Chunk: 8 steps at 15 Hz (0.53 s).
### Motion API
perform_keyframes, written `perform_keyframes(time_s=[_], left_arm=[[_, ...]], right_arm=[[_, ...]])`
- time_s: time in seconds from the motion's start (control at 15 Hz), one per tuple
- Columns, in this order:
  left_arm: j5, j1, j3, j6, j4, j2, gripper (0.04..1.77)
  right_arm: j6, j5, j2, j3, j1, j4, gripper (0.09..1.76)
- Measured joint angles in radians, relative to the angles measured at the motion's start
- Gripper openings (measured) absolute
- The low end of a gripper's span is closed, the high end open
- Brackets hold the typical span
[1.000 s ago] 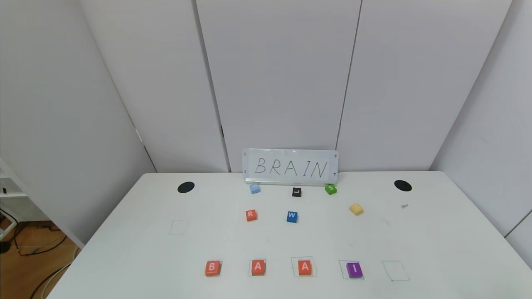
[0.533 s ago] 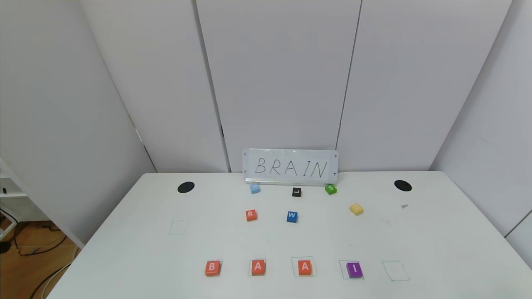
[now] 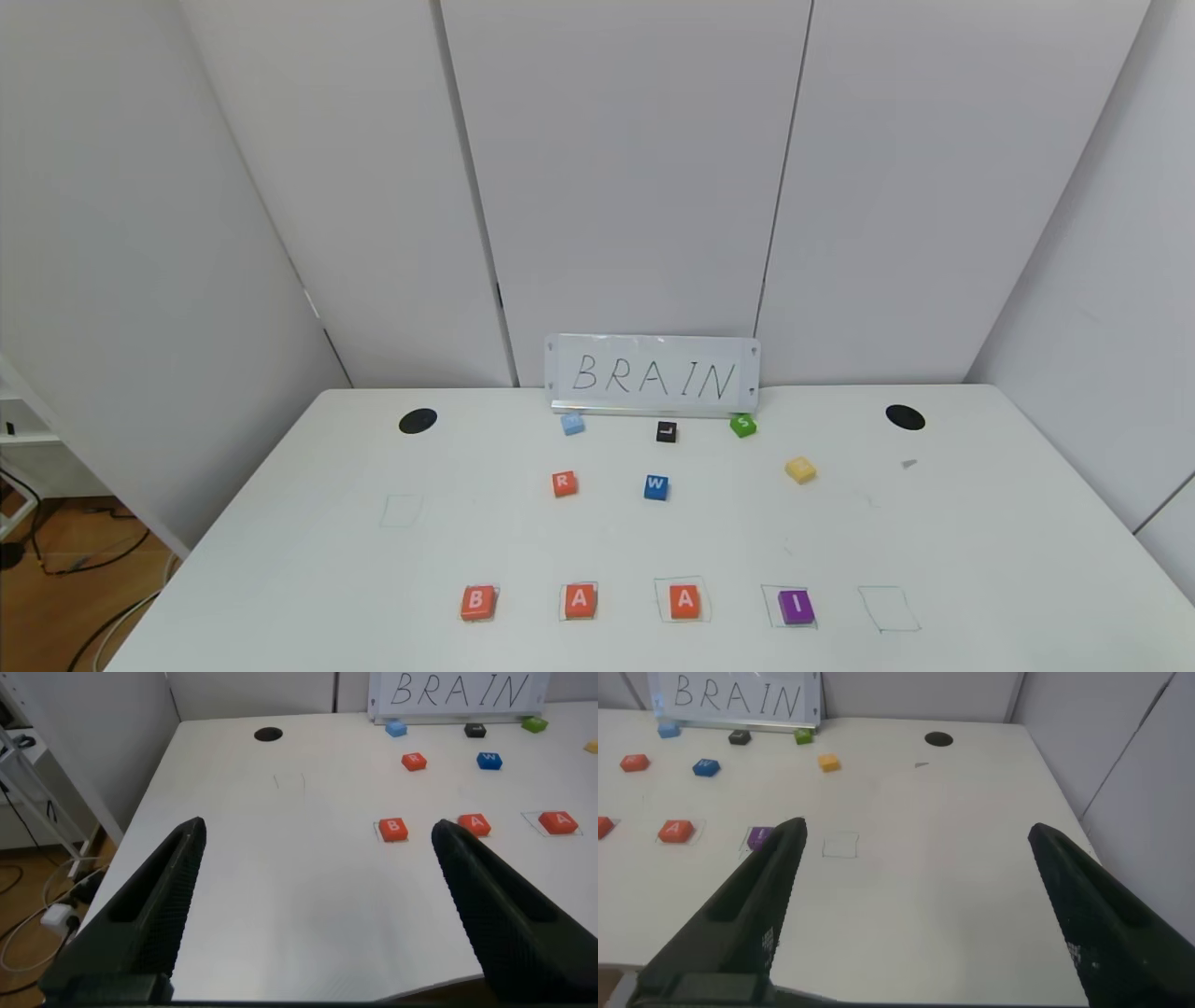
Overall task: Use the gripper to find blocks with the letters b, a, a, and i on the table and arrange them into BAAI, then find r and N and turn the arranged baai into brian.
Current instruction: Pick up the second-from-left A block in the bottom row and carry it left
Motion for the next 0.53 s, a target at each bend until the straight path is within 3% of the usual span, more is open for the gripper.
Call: perform_keyframes(time_s=[0.2, 0.53], left_arm=[[-0.047, 0.0, -0.133, 0.008, 0.026, 0.046, 1.72], [-0.051, 0.0, -0.168, 0.009, 0.03, 0.081, 1.72]], right_arm=[[0.0, -0.005, 0.079, -0.135, 0.003, 0.061, 1.71], [0.0, -0.006, 0.133, -0.174, 0.004, 0.07, 1.71]])
